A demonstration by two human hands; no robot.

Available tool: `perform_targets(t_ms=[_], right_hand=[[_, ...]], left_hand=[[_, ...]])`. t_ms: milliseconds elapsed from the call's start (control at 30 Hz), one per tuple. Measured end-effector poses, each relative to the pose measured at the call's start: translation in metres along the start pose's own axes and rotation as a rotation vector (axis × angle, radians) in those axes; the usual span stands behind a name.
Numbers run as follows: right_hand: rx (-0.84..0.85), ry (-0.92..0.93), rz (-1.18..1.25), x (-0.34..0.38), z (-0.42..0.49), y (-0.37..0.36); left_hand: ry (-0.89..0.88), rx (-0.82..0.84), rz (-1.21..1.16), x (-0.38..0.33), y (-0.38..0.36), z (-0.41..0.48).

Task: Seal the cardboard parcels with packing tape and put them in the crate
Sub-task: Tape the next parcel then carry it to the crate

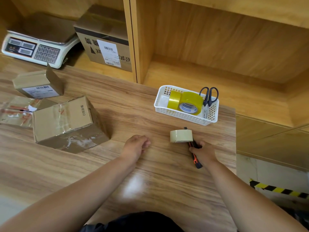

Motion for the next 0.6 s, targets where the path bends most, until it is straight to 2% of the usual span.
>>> perform_targets(t_ms=[433,600], right_hand=[[-0.096,-0.023,-0.004,0.015,-0.027,0.005],[-0.240,0.095,-0.187,0.043,-0.041,0.004]], left_hand=[[-0.049,0.038,-0.052,-0.007,0.021,-0.025],[-0.119,0.040,-0.055,-0.016,0.043,-0.039]])
Point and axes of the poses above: each hand's wrist, its own z-axis towards the middle knuckle, its own y-axis out of the back of the hand, x = y × z, the point moved 3 cm from there along z, towards the middle knuckle, and after that the axes turned 14 degrees about y, right-handed, at the moved point
